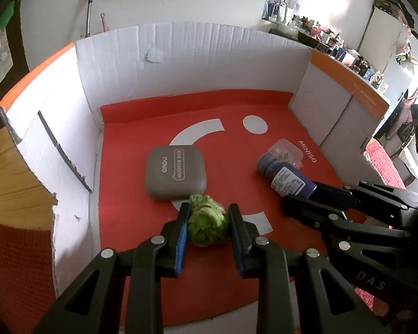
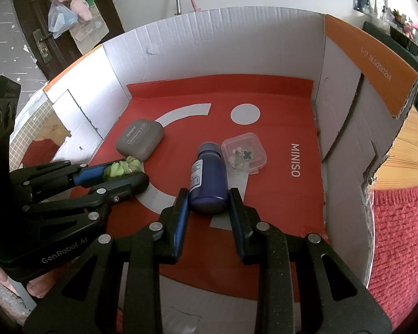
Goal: Organize objects
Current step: 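Lower both items onto the red box floor and open both tools, then withdraw both open tools out of the box, then grasp white round lid with left tool while right tool grasps white cylindrical device, then lift white lid with left tool while right tool carries white device over box, then lower white lid and white device onto the red box floor, open both tools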
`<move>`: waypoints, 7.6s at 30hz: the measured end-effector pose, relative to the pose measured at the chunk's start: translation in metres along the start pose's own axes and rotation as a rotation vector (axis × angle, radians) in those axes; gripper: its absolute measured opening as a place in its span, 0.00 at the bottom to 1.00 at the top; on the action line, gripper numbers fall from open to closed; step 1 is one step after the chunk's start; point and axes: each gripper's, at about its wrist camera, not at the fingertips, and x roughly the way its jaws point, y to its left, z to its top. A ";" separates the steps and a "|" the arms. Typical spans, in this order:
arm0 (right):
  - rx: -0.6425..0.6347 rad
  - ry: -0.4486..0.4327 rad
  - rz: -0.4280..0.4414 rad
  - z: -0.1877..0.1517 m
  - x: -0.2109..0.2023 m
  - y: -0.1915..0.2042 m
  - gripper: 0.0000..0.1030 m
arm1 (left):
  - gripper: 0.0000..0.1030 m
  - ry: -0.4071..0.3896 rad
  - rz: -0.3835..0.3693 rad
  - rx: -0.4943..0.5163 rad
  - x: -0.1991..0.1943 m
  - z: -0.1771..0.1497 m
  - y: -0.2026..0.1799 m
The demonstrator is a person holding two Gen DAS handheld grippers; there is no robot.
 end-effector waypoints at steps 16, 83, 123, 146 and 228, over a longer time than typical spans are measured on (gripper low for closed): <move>-0.001 -0.005 0.018 -0.002 -0.007 0.004 0.30 | 0.30 -0.014 0.017 -0.005 -0.011 -0.004 0.002; -0.062 -0.118 0.000 -0.102 -0.113 0.040 0.93 | 0.98 -0.157 0.083 0.062 -0.124 -0.107 -0.017; -0.148 -0.018 -0.067 -0.111 -0.063 0.031 0.85 | 0.83 -0.061 -0.043 0.162 -0.091 -0.139 -0.048; -0.114 -0.002 0.009 -0.104 -0.061 0.031 0.45 | 0.32 -0.053 -0.107 0.197 -0.082 -0.137 -0.054; -0.012 0.098 0.163 0.000 -0.003 0.011 0.45 | 0.32 0.058 -0.073 0.046 -0.019 -0.017 0.002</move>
